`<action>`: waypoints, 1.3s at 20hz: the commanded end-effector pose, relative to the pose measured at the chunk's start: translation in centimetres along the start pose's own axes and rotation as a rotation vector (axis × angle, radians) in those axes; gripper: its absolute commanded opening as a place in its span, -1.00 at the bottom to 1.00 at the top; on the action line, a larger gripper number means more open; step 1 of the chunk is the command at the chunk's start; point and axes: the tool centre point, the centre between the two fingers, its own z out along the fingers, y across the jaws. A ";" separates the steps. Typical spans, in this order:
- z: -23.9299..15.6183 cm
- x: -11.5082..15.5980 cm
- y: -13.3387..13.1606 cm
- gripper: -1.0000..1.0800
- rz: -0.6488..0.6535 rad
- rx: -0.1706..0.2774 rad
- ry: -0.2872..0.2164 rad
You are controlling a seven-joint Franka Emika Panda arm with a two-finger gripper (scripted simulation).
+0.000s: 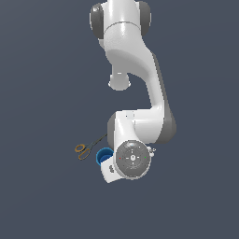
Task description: Pick up a designated object from a clutter of objects.
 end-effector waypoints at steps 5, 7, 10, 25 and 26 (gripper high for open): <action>-3.0 -2.3 -2.6 -1.00 0.000 -0.001 0.002; -4.2 -3.3 -3.8 -1.00 -0.001 -0.002 0.002; -6.0 -4.8 -5.5 -1.00 -0.001 -0.002 0.002; -17.1 -13.5 -15.5 -1.00 -0.001 -0.004 0.001; -17.8 -14.1 -16.2 -1.00 -0.001 -0.004 0.001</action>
